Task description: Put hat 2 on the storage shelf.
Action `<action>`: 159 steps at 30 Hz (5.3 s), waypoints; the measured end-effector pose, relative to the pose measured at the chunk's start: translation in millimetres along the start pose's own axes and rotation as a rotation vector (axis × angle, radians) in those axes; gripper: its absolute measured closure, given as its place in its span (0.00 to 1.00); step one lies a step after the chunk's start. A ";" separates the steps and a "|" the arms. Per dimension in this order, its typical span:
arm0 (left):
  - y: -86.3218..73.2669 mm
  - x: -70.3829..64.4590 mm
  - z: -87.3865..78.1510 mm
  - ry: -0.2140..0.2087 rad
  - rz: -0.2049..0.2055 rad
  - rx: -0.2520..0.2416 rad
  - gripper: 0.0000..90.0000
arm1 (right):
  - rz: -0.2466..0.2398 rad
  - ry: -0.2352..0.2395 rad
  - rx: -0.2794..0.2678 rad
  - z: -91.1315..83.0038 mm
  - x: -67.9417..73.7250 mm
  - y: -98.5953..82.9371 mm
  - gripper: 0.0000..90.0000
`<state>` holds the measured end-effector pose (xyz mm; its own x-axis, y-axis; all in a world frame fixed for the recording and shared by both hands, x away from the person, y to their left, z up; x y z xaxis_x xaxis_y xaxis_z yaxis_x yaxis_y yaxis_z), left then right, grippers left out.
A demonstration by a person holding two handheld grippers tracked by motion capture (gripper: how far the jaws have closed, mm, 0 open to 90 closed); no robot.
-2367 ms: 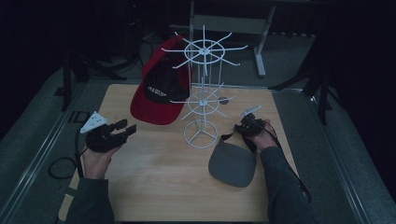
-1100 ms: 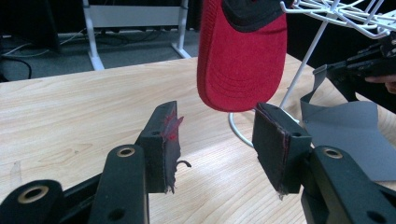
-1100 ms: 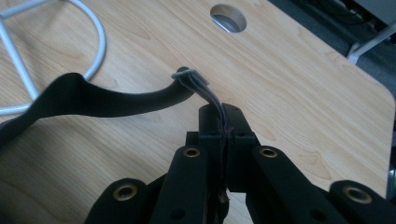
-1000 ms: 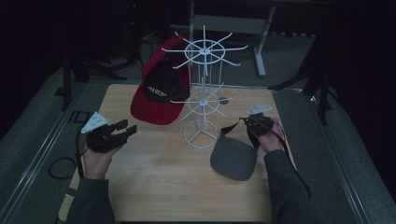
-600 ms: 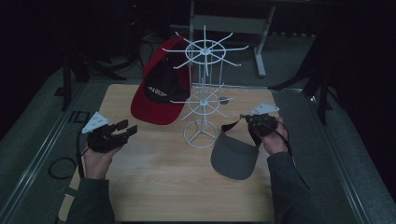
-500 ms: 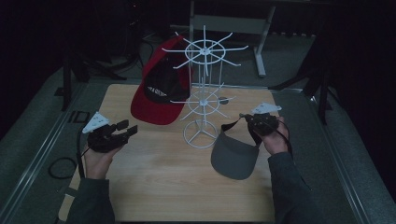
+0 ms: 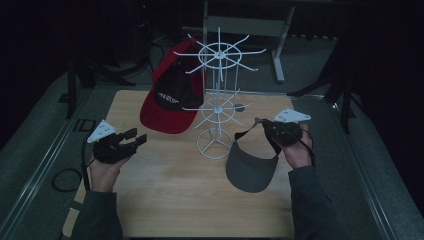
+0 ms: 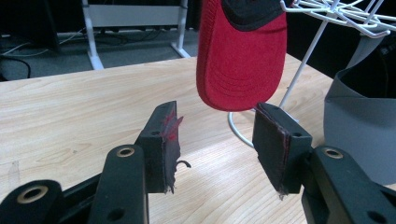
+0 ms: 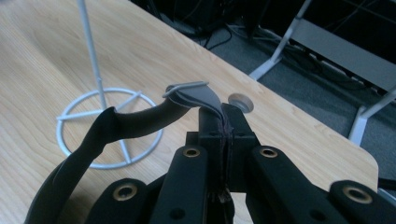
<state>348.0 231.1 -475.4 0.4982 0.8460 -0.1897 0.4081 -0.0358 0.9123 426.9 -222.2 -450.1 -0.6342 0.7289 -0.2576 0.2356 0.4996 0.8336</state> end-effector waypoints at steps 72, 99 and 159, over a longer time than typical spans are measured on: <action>-0.7 0.0 0.9 -0.006 -0.010 0.000 0.57 | -0.016 0.164 -0.284 -84.2 33.3 55.9 0.98; -0.7 0.5 0.6 -0.007 -0.010 0.001 0.57 | 0.043 0.225 -0.334 -93.9 29.8 80.2 0.98; -1.5 -7.7 14.2 -0.031 0.008 0.026 0.57 | 0.034 0.258 -0.456 -126.8 21.9 135.4 0.98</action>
<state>354.4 217.1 -480.5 0.5252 0.8285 -0.1942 0.4232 -0.0563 0.9043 351.5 -197.9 -280.9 -0.8061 0.5736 -0.1456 -0.0489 0.1807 0.9823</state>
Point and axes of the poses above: each handheld gripper's, and its own axes: z roughly forward along the jaws, y roughly out of its top, x roughly to its left, the point moved 5 cm from there along z, roughly forward along the jaws, and after that the axes turned 2 degrees about -z, right-handed, at the moved point
